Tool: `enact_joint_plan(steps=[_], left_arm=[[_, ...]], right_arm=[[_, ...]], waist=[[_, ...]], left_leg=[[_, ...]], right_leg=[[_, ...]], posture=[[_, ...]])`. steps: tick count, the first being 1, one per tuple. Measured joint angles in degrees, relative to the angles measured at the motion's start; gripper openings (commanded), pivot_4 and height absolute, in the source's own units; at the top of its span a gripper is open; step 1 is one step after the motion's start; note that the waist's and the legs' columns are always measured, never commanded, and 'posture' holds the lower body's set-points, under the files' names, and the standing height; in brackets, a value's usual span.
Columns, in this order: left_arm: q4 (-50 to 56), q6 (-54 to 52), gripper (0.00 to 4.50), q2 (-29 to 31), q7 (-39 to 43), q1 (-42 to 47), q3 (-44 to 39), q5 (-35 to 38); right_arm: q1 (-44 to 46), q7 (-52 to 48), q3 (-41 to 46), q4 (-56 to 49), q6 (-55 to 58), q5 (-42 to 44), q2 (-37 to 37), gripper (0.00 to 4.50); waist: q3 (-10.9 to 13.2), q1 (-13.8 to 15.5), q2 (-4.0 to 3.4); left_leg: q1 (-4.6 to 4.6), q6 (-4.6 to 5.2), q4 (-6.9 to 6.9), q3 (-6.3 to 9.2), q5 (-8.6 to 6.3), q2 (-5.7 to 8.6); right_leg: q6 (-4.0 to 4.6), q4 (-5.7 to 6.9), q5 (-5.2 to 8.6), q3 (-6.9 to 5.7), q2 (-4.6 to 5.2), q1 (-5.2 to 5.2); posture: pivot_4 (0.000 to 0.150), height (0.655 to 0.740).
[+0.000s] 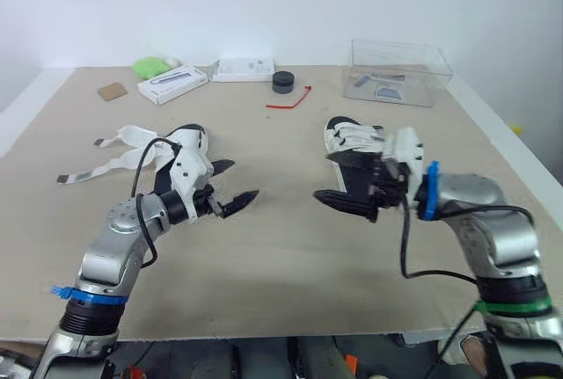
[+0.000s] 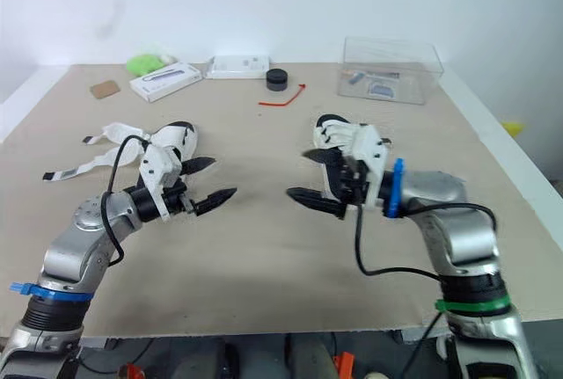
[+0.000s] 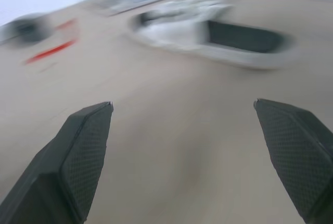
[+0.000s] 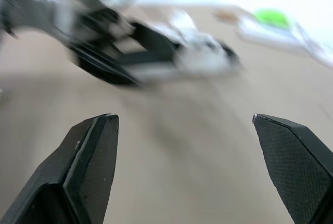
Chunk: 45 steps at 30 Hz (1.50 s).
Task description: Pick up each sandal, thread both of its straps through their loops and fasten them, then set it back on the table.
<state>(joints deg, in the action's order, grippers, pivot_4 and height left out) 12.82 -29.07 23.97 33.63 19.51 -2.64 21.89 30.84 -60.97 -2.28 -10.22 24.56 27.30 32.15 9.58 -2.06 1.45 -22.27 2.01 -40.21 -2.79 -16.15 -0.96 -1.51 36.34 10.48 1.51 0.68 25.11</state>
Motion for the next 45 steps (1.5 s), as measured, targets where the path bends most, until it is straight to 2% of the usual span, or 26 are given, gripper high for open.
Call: enact_joint_plan(steps=[2,3,7,12,15,20,33,39,42,45], left_arm=[[5.3,-4.2,4.50,-2.1,-7.4,-0.6,-0.6,-1.1],[6.5,-4.7,4.50,-2.6,-8.7,-0.8,-0.6,-1.5],[12.9,-10.8,4.50,-7.8,-22.3,-3.3,-1.9,-6.0],[14.2,-13.7,4.50,-10.0,-29.2,-5.2,-2.4,-9.5],[12.0,-13.6,4.50,-11.4,-29.6,-4.9,-2.3,-9.7],[4.5,-13.6,4.50,-14.1,-29.5,1.2,-2.8,-8.9],[-11.1,-9.0,4.50,-14.5,-28.2,9.1,-4.4,-8.6],[-20.1,-3.4,4.50,-13.8,-26.6,12.9,-4.4,-9.8],[-22.3,-1.2,3.76,-13.8,-25.5,13.5,-4.3,-10.3],[-23.0,-0.5,2.59,-13.7,-24.7,13.7,-4.4,-10.3]], right_arm=[[2.3,0.0,-2.5,2.1,-1.3,-0.2,-3.5,4.42],[2.4,-0.1,-2.6,2.6,-1.7,-0.5,-3.7,4.42],[4.3,-1.7,-4.7,7.3,-7.7,-3.6,-5.1,4.42],[4.7,-3.0,-6.0,10.9,-11.3,-5.4,-5.8,4.42],[5.5,-2.9,-6.7,14.2,-13.0,-6.5,-7.3,4.42],[7.5,-3.0,-6.8,17.3,-15.3,-8.2,-7.9,4.42],[8.3,-2.6,-6.8,19.5,-17.9,-10.2,-8.7,4.42],[9.5,-2.4,-6.7,21.7,-19.1,-11.3,-8.8,4.42],[9.5,-2.4,-6.7,21.7,-19.1,-11.7,-8.8,4.50],[9.5,-2.3,-6.7,21.6,-19.1,-11.8,-8.8,4.50]], waist=[[0.0,0.5,0.01],[0.0,0.6,0.01],[0.0,0.9,0.06],[0.0,0.9,0.06],[0.0,0.9,0.07],[0.0,0.9,0.08],[0.0,0.9,0.08],[0.0,0.9,0.08],[0.0,0.9,0.08],[0.0,0.9,0.08]], left_leg=[[-0.16,-0.15,0.00,-0.06,-0.02,0.02],[-0.16,-0.19,0.00,-0.07,-0.04,0.04],[-0.20,-0.40,0.00,-0.13,-0.17,0.19],[-0.19,-0.42,0.00,-0.14,-0.19,0.24],[-0.18,-0.46,0.00,-0.12,-0.15,0.22],[-0.17,-0.53,0.00,-0.13,0.02,0.23],[-0.20,-0.54,0.01,-0.12,0.01,0.23],[-0.19,-0.55,0.01,-0.12,0.02,0.23],[-0.19,-0.55,0.01,-0.12,0.02,0.23],[-0.19,-0.55,0.01,-0.12,0.02,0.23]], right_leg=[[0.40,0.02,-0.23,0.04,0.07,0.14],[0.40,0.02,-0.23,0.05,0.11,0.14],[0.36,-0.04,-0.25,-0.13,0.62,0.14],[0.36,-0.07,-0.25,-0.22,0.71,0.13],[0.43,-0.04,-0.24,-0.26,0.64,0.14],[0.45,-0.05,-0.30,-0.33,0.51,0.12],[0.47,-0.03,-0.29,-0.33,0.56,0.15],[0.48,-0.03,-0.29,-0.36,0.56,0.15],[0.48,-0.03,-0.29,-0.35,0.60,0.15],[0.47,-0.03,-0.30,-0.35,0.64,0.15]], posture=[[0.150,0.7400],[0.150,0.7400],[0.150,0.7400],[0.150,0.7400],[0.150,0.7400],[0.150,0.7400],[0.150,0.7400],[0.150,0.7400],[0.150,0.7400],[0.150,0.7400]])
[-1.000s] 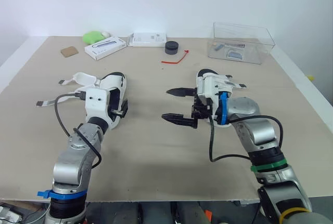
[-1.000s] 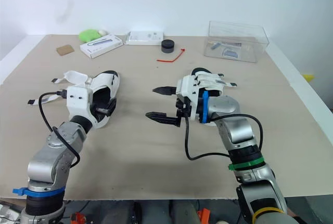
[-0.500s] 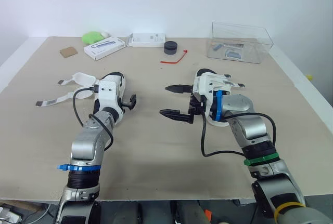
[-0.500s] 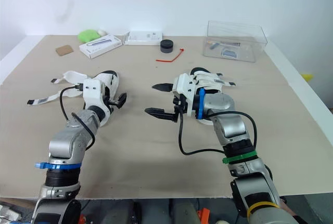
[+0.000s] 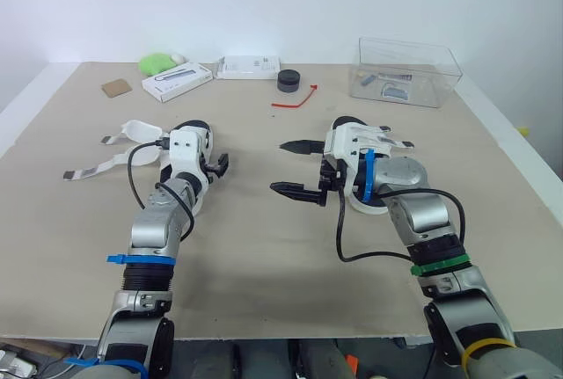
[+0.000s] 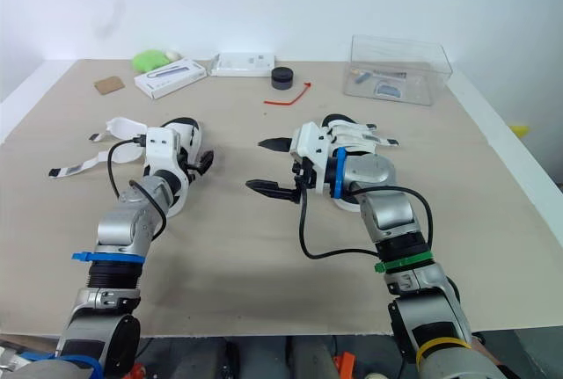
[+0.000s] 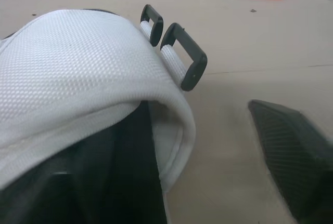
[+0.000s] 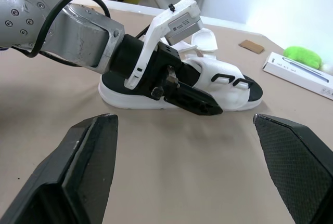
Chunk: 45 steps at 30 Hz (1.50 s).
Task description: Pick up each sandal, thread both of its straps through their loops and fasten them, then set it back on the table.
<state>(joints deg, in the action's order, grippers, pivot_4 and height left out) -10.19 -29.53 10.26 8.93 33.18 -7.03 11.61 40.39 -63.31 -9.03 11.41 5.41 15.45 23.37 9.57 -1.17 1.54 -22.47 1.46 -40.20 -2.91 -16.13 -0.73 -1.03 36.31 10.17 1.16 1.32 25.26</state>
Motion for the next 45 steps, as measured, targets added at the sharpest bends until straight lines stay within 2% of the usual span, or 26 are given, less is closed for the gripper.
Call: enact_joint_plan(steps=[1,3,5,6,13,15,20,24,27,35,45], left_arm=[[-0.3,0.5,2.03,0.2,0.6,0.0,0.0,0.0],[-0.5,0.8,1.31,0.3,0.9,0.0,0.0,-0.1],[-0.9,1.4,0.30,1.2,1.7,0.0,0.4,-0.4],[-1.2,1.9,0.04,1.5,1.9,0.0,0.5,-0.5],[-2.7,4.0,0.04,4.5,5.0,0.3,2.0,-1.8],[-2.7,5.1,0.04,6.4,8.3,0.0,3.3,-2.3],[3.1,12.4,0.04,12.8,22.2,-3.3,9.4,-2.6],[16.2,23.7,0.04,24.7,42.0,-12.2,16.6,-1.5],[17.8,29.4,0.04,27.0,49.4,-14.9,19.1,-1.5],[17.4,38.0,0.04,28.9,57.5,-16.3,19.5,-0.9],[20.8,40.9,0.04,32.5,61.6,-21.8,18.3,2.0]], right_arm=[[0.0,0.0,0.0,0.0,0.0,0.0,0.1,4.50],[0.0,0.0,0.0,-0.1,0.1,0.0,0.2,4.50],[0.0,0.1,0.0,-0.2,0.6,0.0,0.4,4.50],[0.0,0.1,0.1,-0.2,0.7,0.0,0.5,4.50],[0.0,0.3,0.3,-1.8,4.1,0.9,0.6,4.50],[0.0,0.7,1.0,-3.0,6.9,2.7,0.5,4.50],[0.0,0.7,2.7,-5.0,10.8,5.4,1.5,4.50],[-3.5,-0.6,3.5,-9.6,13.9,7.6,5.3,4.50],[-5.6,-0.7,4.7,-10.9,15.8,8.6,7.3,4.50],[-11.5,1.0,6.5,-19.0,20.0,11.3,10.6,4.50],[-12.6,2.2,6.8,-20.9,20.5,11.2,11.3,4.50]], waist=[[0.0,0.0,0.00],[0.0,0.0,0.00],[0.0,0.0,0.00],[0.0,0.0,0.00],[0.0,0.0,0.00],[0.0,0.0,0.00],[0.0,0.1,-0.01],[0.0,0.0,-0.02],[0.0,0.2,-0.04],[0.0,0.0,-0.04],[0.0,0.0,-0.04]], left_leg=[[0.00,0.00,0.00,0.00,0.00,0.00],[0.00,-0.01,0.00,0.00,0.01,0.00],[0.00,-0.01,0.00,0.00,0.01,0.00],[0.00,-0.01,0.00,0.00,0.01,-0.01],[0.00,-0.01,0.00,0.00,0.01,-0.03],[-0.02,-0.01,0.00,0.01,0.01,-0.05],[-0.08,-0.07,0.12,0.01,-0.03,-0.03],[-0.07,-0.19,0.54,-0.02,-0.14,-0.03],[-0.11,-0.19,0.62,0.10,-0.13,-0.03],[0.01,-0.11,0.62,-0.01,-0.08,-0.09],[0.03,-0.10,0.58,-0.01,-0.09,-0.08]], right_leg=[[0.00,0.00,0.00,0.00,0.02,0.00],[0.00,0.00,-0.01,0.00,0.02,0.00],[0.00,0.00,-0.01,0.00,0.02,0.00],[0.01,0.00,-0.01,0.00,0.02,0.00],[0.02,0.00,-0.01,0.01,0.02,0.02],[0.04,0.01,0.00,-0.01,0.02,0.04],[0.07,-0.02,0.01,-0.05,0.15,0.10],[0.23,-0.24,0.12,-0.02,0.21,0.18],[0.32,-0.25,0.21,-0.06,0.23,0.23],[0.19,-0.16,0.32,-0.06,-0.18,0.18],[0.08,-0.16,0.41,-0.03,-0.17,0.15]], posture=[[0.150,0.7400],[0.150,0.7400],[0.150,0.7400],[0.150,0.7400],[0.150,0.7400],[0.150,0.7400],[0.150,0.7400],[0.150,0.7400],[0.150,0.7400],[0.150,0.7400],[0.150,0.7400]])
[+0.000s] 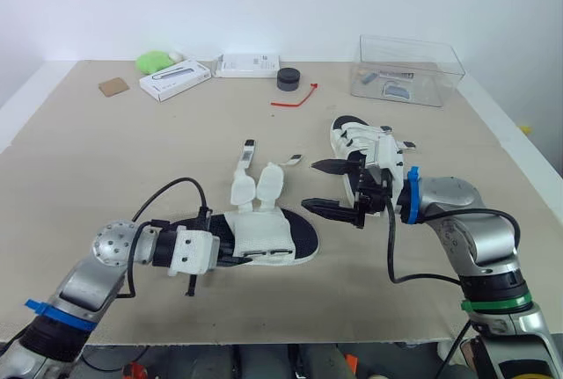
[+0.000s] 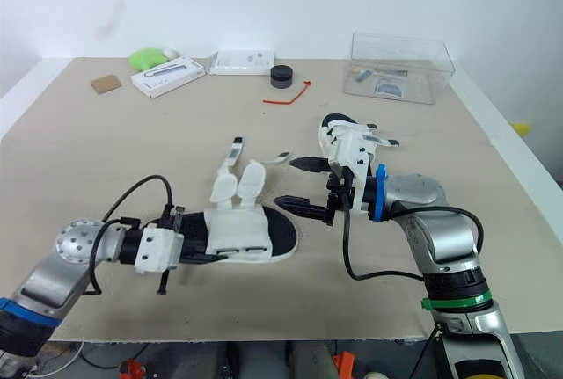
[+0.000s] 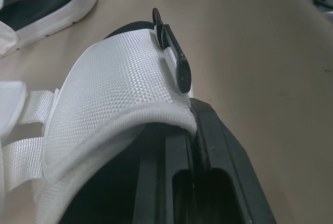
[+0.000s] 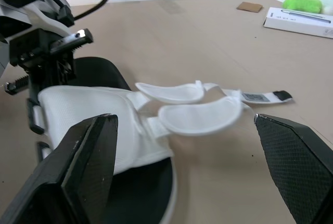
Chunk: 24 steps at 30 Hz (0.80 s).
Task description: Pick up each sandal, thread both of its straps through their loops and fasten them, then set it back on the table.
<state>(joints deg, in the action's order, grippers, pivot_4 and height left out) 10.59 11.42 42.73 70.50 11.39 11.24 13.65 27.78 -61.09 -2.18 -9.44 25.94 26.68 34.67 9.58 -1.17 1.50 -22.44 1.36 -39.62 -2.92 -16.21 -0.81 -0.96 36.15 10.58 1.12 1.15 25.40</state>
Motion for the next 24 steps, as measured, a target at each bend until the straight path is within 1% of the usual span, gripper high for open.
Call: enact_joint_plan(steps=[6,10,19,21,22,23,24], left_arm=[[0.6,-0.6,0.04,-0.1,-0.8,-0.5,0.0,0.0],[1.5,-3.1,0.04,-1.7,-2.8,-1.3,0.2,-0.2],[2.2,-3.6,0.04,-1.2,-3.4,-1.8,0.2,-0.2],[2.4,-3.9,0.61,-0.8,-3.0,-1.8,0.2,-0.2],[2.5,-4.4,0.78,-0.3,-2.6,-1.9,0.2,0.0],[3.5,-8.0,1.21,1.3,-2.1,-2.5,0.2,1.3],[4.3,-11.7,1.80,2.6,-1.4,-2.7,-0.1,3.4]], right_arm=[[0.2,0.0,-0.1,0.1,-0.3,0.0,0.0,4.50],[0.9,-0.3,-0.3,0.5,-0.4,-0.1,-0.1,4.50],[1.7,-1.8,-1.9,2.1,-1.6,-1.1,-0.2,4.50],[2.2,-1.9,-2.1,2.4,-2.1,-1.2,-0.2,4.50],[2.2,-2.0,-2.2,2.4,-2.2,-1.2,-0.2,4.50],[2.2,-2.3,-2.3,2.5,-2.5,-1.3,-0.2,4.50],[2.2,-2.4,-2.3,2.7,-2.6,-1.3,-0.2,4.50]], waist=[[0.0,0.0,0.00],[0.0,0.0,0.00],[0.0,0.0,0.00],[0.0,0.0,0.00],[0.0,0.0,0.00],[0.0,-0.1,0.00],[0.0,-0.1,0.00]], left_leg=[[0.01,0.00,-0.02,0.00,0.00,0.00],[0.01,0.00,-0.03,-0.01,0.00,0.02],[0.04,0.00,-0.03,0.00,0.00,0.01],[0.05,0.00,-0.03,0.00,0.00,0.01],[0.06,0.00,-0.02,0.00,0.00,0.00],[0.06,0.00,-0.02,0.00,0.00,-0.02],[0.06,0.00,-0.02,0.00,0.00,-0.03]], right_leg=[[-0.01,0.00,0.01,0.00,-0.01,-0.02],[-0.03,0.00,0.00,0.01,0.00,-0.03],[-0.02,0.02,0.00,0.01,-0.02,-0.04],[-0.02,0.02,0.00,0.01,-0.03,-0.04],[-0.01,0.03,0.01,0.01,-0.04,-0.04],[0.00,0.04,0.01,0.01,-0.06,-0.03],[0.01,0.06,0.02,0.02,-0.08,-0.02]], posture=[[0.150,0.7400],[0.150,0.7400],[0.150,0.7400],[0.150,0.7400],[0.150,0.7400],[0.150,0.7400],[0.150,0.7400]])
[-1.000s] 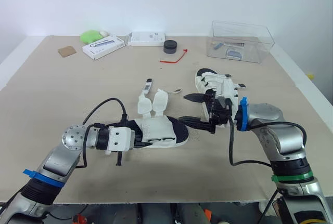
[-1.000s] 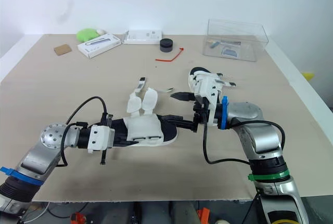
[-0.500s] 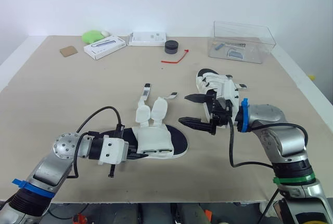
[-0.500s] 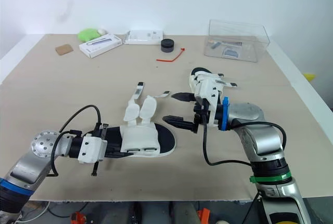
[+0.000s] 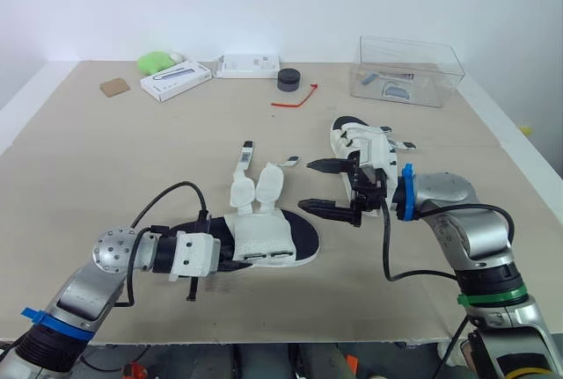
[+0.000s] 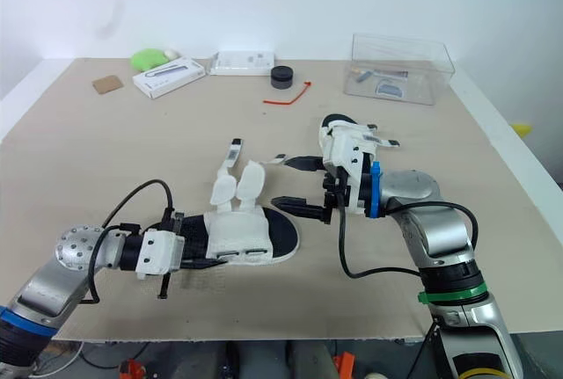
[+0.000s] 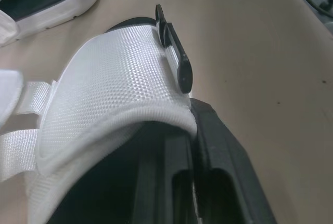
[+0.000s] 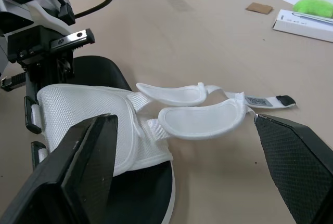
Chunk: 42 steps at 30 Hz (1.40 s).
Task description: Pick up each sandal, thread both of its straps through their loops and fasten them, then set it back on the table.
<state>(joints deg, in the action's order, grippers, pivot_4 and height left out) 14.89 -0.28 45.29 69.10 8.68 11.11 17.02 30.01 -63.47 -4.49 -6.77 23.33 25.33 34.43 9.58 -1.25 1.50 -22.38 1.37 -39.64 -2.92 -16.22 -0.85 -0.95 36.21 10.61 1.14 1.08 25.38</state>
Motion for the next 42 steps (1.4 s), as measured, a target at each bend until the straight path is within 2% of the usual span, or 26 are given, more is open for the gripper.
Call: enact_joint_plan(steps=[1,2,6,12,13,15,16,19,22,24,29,37,42], left_arm=[[1.4,-4.2,2.29,1.4,0.6,-0.1,-0.6,2.3],[2.0,-6.1,2.56,1.9,0.8,-0.1,-0.8,3.6],[7.2,-21.0,4.46,7.1,1.7,0.0,-4.8,14.7],[11.2,-39.8,4.46,10.8,0.2,2.2,-11.8,31.9],[11.1,-43.7,4.50,11.3,-0.7,3.2,-13.3,36.1],[10.8,-47.5,4.50,11.7,-2.2,4.9,-15.4,39.9],[9.5,-48.9,4.50,10.8,-4.0,7.2,-16.0,41.0],[0.3,-53.7,4.50,3.9,-15.1,14.5,-19.4,43.5],[-4.8,-56.4,4.50,-2.7,-23.7,16.4,-20.5,43.9],[-5.3,-56.4,4.50,-6.3,-26.5,16.4,-20.4,44.0],[-7.4,-53.5,4.50,-10.6,-29.8,17.1,-20.3,39.4],[-11.8,-53.8,4.50,-12.2,-29.3,18.8,-18.9,35.9],[-16.4,-58.1,4.50,-12.5,-29.9,20.9,-17.9,34.9]], right_arm=[[0.0,-0.1,0.0,0.3,-0.1,-0.2,0.0,4.50],[0.0,-0.2,0.0,0.4,-0.2,-0.3,0.0,4.50],[0.0,-1.5,-0.1,1.8,-1.0,-1.0,0.4,4.50],[-0.7,-2.8,-0.2,1.9,-1.1,-1.6,1.9,4.50],[-1.5,-3.0,-0.4,1.8,-1.2,-1.8,2.1,3.97],[-3.0,-3.4,-0.8,1.6,-1.8,-2.5,2.4,3.23],[-4.4,-3.7,-1.8,1.2,-3.0,-3.6,3.2,2.72],[-9.0,-4.2,-5.0,-0.8,-5.4,-6.2,3.8,1.35],[-10.3,-4.2,-6.6,-2.4,-5.2,-6.5,4.0,0.03],[-10.3,-3.9,-6.6,-3.4,-5.1,-6.5,3.9,0.03],[-8.8,-1.7,-7.3,-3.4,-5.1,-7.8,1.6,0.03],[-7.6,-1.5,-9.2,-3.0,-5.1,-9.4,1.4,0.03],[-7.9,-1.6,-10.9,-2.4,-6.0,-11.5,1.6,0.03]], waist=[[0.0,0.0,0.00],[0.0,0.0,0.00],[0.0,0.0,0.02],[0.0,0.0,0.02],[0.0,0.1,0.04],[0.0,0.1,0.03],[0.0,0.2,0.03],[0.0,0.4,0.02],[0.0,0.0,0.07],[0.1,-0.1,0.22],[0.1,0.1,0.25],[0.1,0.1,0.26],[0.1,0.1,0.26]], left_leg=[[0.00,0.00,0.00,0.03,0.00,0.00],[0.00,0.00,0.00,0.02,0.00,0.00],[0.01,0.00,-0.01,0.03,0.00,0.00],[0.00,-0.01,-0.02,0.05,0.00,0.00],[0.00,-0.01,-0.02,0.10,0.01,0.00],[0.01,-0.02,-0.02,0.10,0.01,0.01],[0.01,-0.03,-0.02,0.16,0.02,0.06],[0.06,-0.06,-0.09,0.30,0.08,0.14],[0.07,-0.08,-0.15,0.13,0.09,0.15],[0.07,-0.10,-0.15,0.11,0.10,0.14],[0.09,-0.25,-0.14,0.18,0.19,0.14],[0.08,-0.27,-0.14,0.21,0.23,0.16],[0.07,-0.27,-0.15,0.25,0.24,0.16]], right_leg=[[-0.01,0.01,0.01,-0.01,-0.01,0.00],[-0.01,0.01,0.01,-0.01,0.00,0.00],[-0.28,0.03,0.18,0.00,-0.01,0.00],[-0.26,0.04,0.18,0.00,-0.02,-0.01],[-0.25,0.05,0.19,-0.01,-0.04,-0.01],[-0.24,0.06,0.19,0.00,-0.04,-0.01],[-0.24,0.09,0.20,0.00,-0.04,-0.05],[-0.31,0.16,0.24,0.01,-0.04,-0.13],[-0.14,0.24,0.07,0.14,0.01,-0.09],[-0.10,0.24,0.04,0.14,0.01,-0.07],[-0.03,0.30,0.02,0.14,-0.05,-0.07],[-0.03,0.32,0.01,0.15,-0.06,-0.08],[-0.03,0.33,0.01,0.13,-0.07,-0.08]], posture=[[0.150,0.7400],[0.150,0.7400],[0.150,0.7400],[0.150,0.7400],[0.150,0.7400],[0.150,0.7400],[0.150,0.7400],[0.150,0.7400],[0.150,0.7400],[0.150,0.7400],[0.150,0.7400],[0.150,0.7400],[0.150,0.7400]])
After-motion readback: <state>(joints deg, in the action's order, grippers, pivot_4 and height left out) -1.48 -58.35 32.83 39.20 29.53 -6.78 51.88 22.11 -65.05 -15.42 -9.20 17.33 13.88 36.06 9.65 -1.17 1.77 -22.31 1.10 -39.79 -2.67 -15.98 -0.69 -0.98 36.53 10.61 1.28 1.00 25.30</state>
